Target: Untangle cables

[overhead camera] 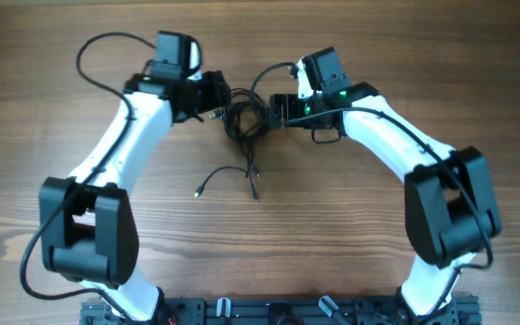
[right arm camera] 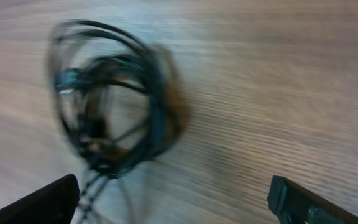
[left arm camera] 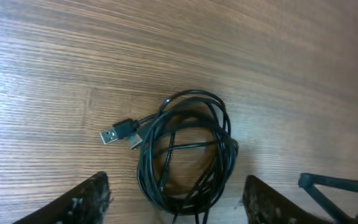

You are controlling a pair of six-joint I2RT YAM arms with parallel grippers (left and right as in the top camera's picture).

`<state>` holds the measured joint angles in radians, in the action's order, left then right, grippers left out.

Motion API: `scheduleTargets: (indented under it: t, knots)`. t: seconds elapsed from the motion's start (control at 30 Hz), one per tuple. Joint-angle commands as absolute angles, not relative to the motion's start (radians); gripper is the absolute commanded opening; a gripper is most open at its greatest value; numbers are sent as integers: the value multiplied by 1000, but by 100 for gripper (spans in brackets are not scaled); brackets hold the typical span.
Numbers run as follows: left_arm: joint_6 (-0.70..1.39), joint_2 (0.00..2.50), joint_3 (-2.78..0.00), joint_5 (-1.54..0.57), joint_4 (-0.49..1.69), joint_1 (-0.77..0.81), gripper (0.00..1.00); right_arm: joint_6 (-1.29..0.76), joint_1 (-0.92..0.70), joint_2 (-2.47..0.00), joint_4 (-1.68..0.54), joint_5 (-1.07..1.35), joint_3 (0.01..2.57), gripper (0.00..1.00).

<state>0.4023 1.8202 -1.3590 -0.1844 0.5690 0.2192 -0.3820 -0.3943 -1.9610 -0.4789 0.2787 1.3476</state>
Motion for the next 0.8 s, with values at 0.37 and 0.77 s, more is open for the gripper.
scheduleTargets:
  t: [0.37,0.77]
  knots:
    - [370,2069,-1360,9,495,315,82,-422,-335,-2005,-548,292,1359,100]
    - [362,1992,-1362,-99,512,276,4,-364,-319,-1977,-583,384,1360,99]
